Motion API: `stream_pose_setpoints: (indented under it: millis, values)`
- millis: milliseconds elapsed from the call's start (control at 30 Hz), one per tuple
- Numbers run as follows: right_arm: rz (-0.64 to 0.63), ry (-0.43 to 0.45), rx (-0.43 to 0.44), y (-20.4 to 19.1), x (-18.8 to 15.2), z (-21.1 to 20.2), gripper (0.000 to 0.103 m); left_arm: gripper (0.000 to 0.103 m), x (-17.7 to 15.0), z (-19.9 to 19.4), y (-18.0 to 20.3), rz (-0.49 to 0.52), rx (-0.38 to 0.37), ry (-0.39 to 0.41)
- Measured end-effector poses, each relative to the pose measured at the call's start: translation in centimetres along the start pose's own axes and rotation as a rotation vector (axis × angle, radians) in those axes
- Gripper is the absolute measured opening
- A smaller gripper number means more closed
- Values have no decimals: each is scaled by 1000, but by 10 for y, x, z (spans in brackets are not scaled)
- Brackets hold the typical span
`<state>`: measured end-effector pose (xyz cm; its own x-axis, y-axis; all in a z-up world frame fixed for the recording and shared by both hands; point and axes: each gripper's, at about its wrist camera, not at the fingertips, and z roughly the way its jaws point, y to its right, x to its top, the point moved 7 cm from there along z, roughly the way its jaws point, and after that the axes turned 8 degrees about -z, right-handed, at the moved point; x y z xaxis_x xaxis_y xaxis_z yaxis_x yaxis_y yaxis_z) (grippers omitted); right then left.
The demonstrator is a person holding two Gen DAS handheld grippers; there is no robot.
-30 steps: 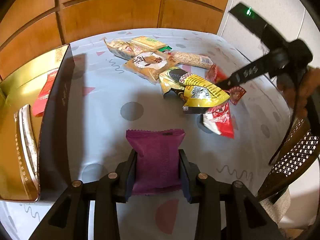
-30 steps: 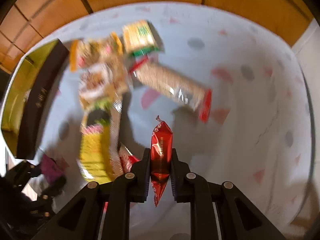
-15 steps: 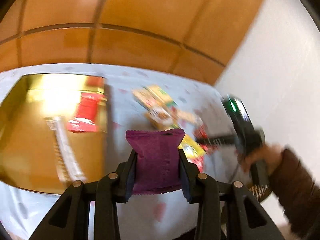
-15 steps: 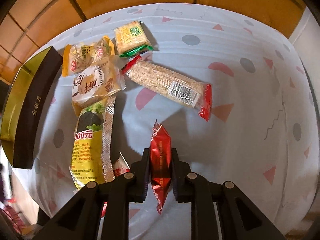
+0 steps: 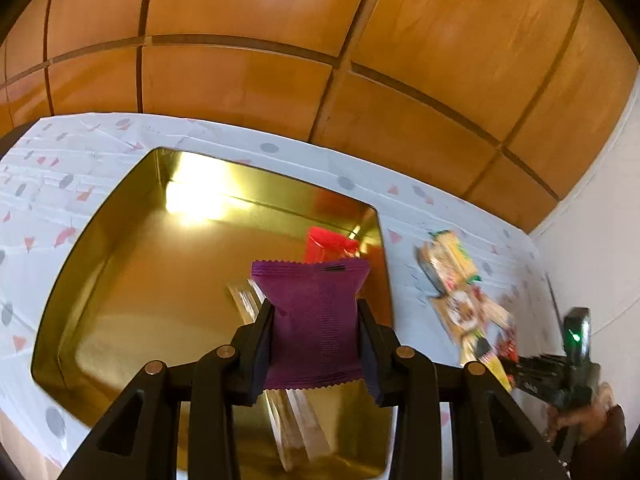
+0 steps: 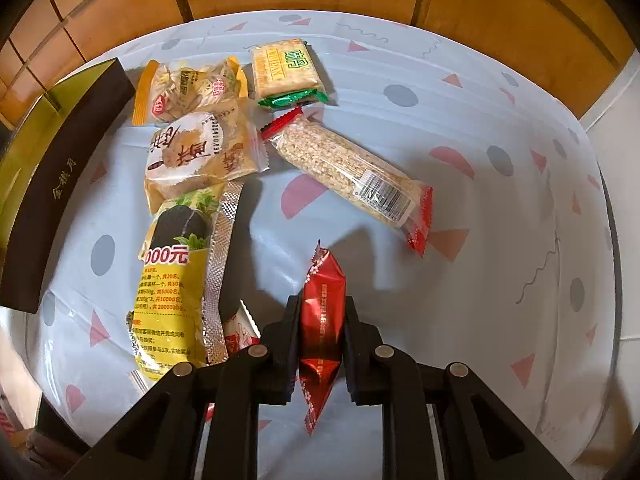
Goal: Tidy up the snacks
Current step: 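Carry the purple bag over the tin and release it from the left gripper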
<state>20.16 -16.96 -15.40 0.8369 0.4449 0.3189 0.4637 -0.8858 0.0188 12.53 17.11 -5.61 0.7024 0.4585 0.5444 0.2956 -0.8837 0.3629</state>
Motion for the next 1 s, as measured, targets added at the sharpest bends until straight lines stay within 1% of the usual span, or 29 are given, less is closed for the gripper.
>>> stream_pose_setpoints:
  millis: [67, 167, 200, 400, 467, 500, 567, 633, 667, 767, 867, 1000]
  values:
    - [-3, 0, -4, -8, 0, 3, 19, 38, 5, 8, -3, 8, 15, -6]
    - [-7, 1, -6, -11, -1, 2, 19, 38, 16, 27, 0, 36, 37, -20]
    - [-9, 1, -5, -9, 1, 7, 19, 38, 21, 35, 2, 48, 48, -26]
    - [-18, 5, -8, -10, 0, 5, 19, 39, 46, 70, 10, 95, 71, -51]
    - [-18, 6, -8, -11, 0, 6, 19, 41, 52, 78, 12, 99, 80, -58]
    - [-19, 6, -9, -10, 0, 5, 19, 44, 54, 83, 13, 102, 93, -65]
    - [-19, 6, -10, -11, -1, 5, 19, 45, 55, 88, 12, 104, 130, -77]
    - [-19, 6, -10, -10, -1, 5, 19, 45, 53, 87, 10, 101, 134, -71]
    - [-18, 6, -10, -10, -1, 5, 19, 45, 50, 85, 10, 101, 129, -67]
    - [-20, 7, -10, -11, 0, 3, 19, 45, 39, 72, 7, 90, 144, -47]
    - [-23, 9, -11, -11, 1, 4, 19, 45, 24, 54, 5, 69, 138, -26]
    - [-31, 14, -17, -11, 1, 5, 19, 45, 0, 27, 4, 75, 142, 12]
